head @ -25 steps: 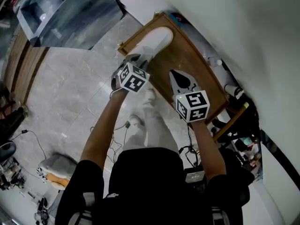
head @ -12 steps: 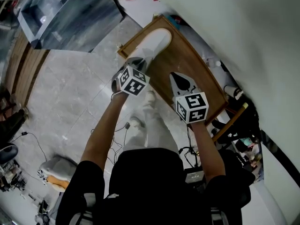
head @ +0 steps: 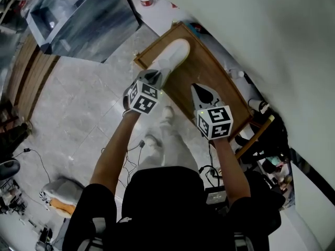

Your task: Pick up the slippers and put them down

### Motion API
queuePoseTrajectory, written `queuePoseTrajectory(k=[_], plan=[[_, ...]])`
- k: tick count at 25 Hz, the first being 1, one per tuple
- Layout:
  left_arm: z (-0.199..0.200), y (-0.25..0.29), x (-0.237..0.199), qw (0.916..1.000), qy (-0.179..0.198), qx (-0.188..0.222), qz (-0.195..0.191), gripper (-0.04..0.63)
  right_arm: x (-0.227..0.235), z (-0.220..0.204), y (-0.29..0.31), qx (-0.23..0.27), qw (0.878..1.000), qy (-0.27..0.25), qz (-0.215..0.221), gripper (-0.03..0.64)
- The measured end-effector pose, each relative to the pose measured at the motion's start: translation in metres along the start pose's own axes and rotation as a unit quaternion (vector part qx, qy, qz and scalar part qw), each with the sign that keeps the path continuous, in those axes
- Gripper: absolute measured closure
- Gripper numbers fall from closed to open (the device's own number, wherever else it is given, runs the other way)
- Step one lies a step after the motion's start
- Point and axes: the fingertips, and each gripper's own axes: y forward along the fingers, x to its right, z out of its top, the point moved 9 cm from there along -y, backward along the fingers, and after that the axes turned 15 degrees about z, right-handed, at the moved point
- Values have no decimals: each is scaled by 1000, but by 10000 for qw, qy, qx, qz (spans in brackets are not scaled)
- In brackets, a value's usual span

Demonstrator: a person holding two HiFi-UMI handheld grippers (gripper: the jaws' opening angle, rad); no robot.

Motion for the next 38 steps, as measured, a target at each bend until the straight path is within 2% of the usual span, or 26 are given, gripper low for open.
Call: queuePoseTrajectory(k=[14,19,38], plan=[[-9,-113,-2,9972,-517,475,266,580,-60,19,-38,376,9988,-309,10,624],[-12,-153,-7,9940,-686,747,419,580,-89,31,-49,557,9969,-545,75,624],[-53,-313,-9,9791,-1263,1321,899,580,-209,50,-94,1016,9840,-1407,403,624]])
